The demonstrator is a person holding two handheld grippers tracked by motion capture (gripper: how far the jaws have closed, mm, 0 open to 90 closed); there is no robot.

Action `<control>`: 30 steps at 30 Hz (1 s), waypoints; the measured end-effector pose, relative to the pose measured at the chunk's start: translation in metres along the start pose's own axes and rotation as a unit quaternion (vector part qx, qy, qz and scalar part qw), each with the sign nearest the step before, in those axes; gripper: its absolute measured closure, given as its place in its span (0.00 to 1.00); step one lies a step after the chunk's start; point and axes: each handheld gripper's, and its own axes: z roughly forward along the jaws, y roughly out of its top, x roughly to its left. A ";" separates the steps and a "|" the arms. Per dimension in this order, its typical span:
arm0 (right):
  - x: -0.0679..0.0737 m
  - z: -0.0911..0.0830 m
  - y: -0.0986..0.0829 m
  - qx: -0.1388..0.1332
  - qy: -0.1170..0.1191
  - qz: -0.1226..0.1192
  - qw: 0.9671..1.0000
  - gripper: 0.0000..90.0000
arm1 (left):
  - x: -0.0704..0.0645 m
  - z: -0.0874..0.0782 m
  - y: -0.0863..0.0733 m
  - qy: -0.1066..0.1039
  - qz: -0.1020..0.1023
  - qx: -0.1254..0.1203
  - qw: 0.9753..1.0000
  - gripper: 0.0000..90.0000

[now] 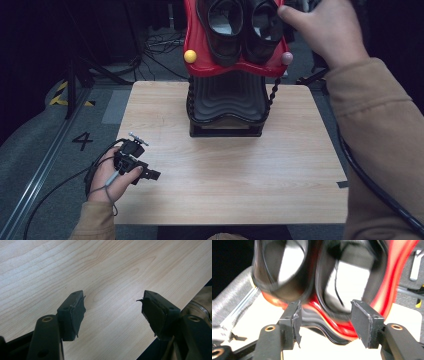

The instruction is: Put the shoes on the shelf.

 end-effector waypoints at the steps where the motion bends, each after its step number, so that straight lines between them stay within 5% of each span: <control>1: -0.003 -0.004 -0.007 0.001 -0.002 -0.004 1.000 0.47 | -0.001 -0.001 -0.001 0.000 -0.001 -0.001 1.000 0.39; 16: -0.065 -0.049 -0.104 0.016 -0.001 -0.024 1.000 0.43 | -0.001 -0.022 -0.013 0.019 -0.016 -0.023 0.999 0.39; 21: -0.077 -0.049 -0.124 0.017 0.010 -0.034 0.999 0.42 | -0.004 -0.025 -0.017 0.024 -0.019 -0.029 0.999 0.39; 30: -0.096 -0.023 -0.170 0.029 0.026 -0.053 0.998 0.40 | -0.006 -0.022 -0.019 0.027 -0.019 -0.023 0.999 0.39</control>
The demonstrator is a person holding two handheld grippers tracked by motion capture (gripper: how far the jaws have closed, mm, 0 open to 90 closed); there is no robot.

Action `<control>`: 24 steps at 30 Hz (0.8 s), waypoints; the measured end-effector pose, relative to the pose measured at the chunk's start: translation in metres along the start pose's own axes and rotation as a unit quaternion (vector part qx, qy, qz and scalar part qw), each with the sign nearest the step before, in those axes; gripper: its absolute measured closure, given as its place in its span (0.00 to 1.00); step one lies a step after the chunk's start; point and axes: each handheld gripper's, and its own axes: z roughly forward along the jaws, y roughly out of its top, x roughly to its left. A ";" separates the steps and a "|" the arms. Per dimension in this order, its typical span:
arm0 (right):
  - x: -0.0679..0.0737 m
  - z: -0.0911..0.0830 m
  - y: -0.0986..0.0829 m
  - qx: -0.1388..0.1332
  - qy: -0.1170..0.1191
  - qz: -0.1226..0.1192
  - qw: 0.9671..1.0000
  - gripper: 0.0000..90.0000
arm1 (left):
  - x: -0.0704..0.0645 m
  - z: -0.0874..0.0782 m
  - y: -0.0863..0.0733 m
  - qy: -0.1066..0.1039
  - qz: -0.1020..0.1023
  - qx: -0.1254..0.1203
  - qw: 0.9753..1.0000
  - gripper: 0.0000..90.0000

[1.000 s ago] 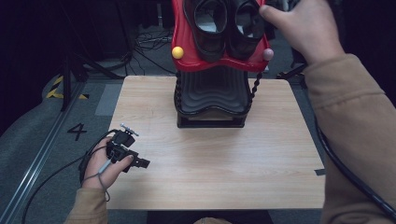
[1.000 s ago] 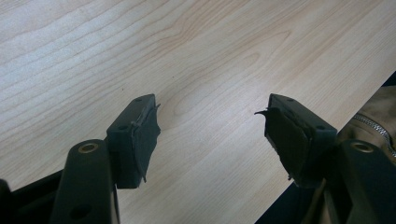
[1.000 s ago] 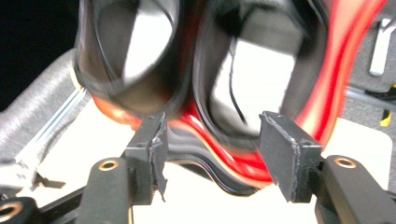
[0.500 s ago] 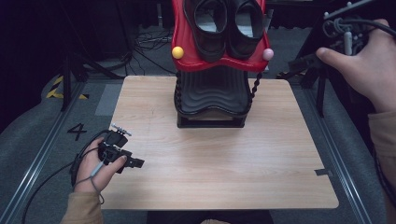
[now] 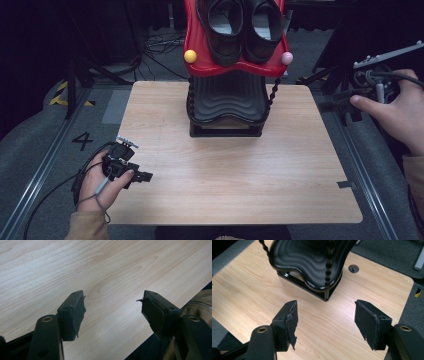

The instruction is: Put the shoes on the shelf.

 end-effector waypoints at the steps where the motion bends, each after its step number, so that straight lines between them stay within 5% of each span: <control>1: -0.003 0.007 -0.007 0.001 0.000 -0.005 1.000 0.40 | 0.000 0.000 0.000 0.000 0.000 0.000 1.000 0.39; 10: -0.011 0.059 -0.045 0.023 0.022 -0.022 0.999 0.39 | 0.000 0.004 0.002 -0.002 0.002 0.001 1.000 0.39; 24: -0.010 0.129 -0.091 0.031 0.026 -0.047 0.998 0.38 | 0.003 0.012 0.006 0.006 -0.007 0.008 1.000 0.39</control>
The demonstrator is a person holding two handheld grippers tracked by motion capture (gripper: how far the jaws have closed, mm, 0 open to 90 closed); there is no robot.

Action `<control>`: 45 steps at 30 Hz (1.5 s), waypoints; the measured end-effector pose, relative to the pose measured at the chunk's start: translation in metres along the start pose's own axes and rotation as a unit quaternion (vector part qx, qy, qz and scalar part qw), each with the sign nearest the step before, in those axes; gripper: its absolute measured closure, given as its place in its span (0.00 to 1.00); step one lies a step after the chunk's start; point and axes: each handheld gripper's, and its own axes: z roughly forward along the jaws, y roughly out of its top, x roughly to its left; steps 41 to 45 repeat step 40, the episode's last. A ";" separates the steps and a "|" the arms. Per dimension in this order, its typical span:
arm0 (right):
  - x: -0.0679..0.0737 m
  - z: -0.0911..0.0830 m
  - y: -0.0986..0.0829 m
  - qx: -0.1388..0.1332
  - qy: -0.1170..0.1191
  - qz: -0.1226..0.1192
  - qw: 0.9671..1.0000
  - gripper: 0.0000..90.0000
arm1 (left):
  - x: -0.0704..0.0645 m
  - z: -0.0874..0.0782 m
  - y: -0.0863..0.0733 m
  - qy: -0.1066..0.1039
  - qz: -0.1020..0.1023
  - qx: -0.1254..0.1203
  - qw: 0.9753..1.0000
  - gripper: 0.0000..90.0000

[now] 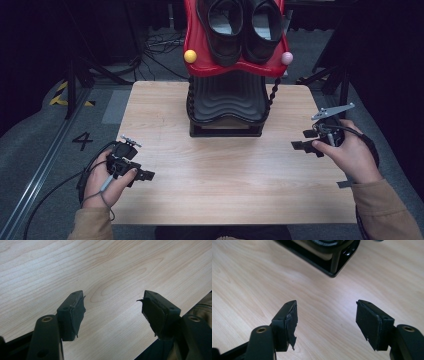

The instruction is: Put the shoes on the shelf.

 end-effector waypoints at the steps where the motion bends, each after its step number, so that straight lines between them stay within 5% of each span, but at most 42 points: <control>1: 0.000 0.004 -0.004 -0.002 0.005 0.001 1.000 0.38 | 0.000 0.001 0.000 0.000 0.002 0.002 1.000 0.39; 4: 0.003 0.010 -0.014 -0.014 -0.002 0.008 1.000 0.39 | -0.002 0.004 0.001 0.004 0.004 0.004 1.000 0.39; 10: 0.007 0.017 -0.025 -0.030 0.019 0.016 0.999 0.39 | -0.004 0.009 0.003 0.006 0.010 0.008 1.000 0.39; 12: 0.010 0.019 -0.025 -0.019 0.001 -0.011 1.000 0.39 | -0.005 0.010 0.004 0.002 0.010 0.007 1.000 0.39; 20: 0.010 0.034 -0.033 0.005 0.015 -0.014 1.000 0.38 | -0.009 0.013 0.007 0.002 0.016 0.010 1.000 0.39; 21: 0.007 0.045 -0.039 0.031 0.023 -0.020 0.999 0.38 | -0.012 0.015 0.008 -0.001 0.021 0.016 1.000 0.39; 32: 0.004 0.084 -0.058 0.105 0.028 -0.033 0.994 0.39 | -0.015 0.028 0.013 -0.009 0.031 0.039 0.999 0.38; 38: 0.009 0.100 -0.063 0.127 0.042 -0.041 0.990 0.38 | -0.016 0.039 0.016 -0.012 0.039 0.058 0.997 0.37; 45: 0.010 0.102 -0.064 0.127 0.045 -0.042 0.990 0.38 | -0.014 0.046 0.015 -0.009 0.039 0.067 0.997 0.34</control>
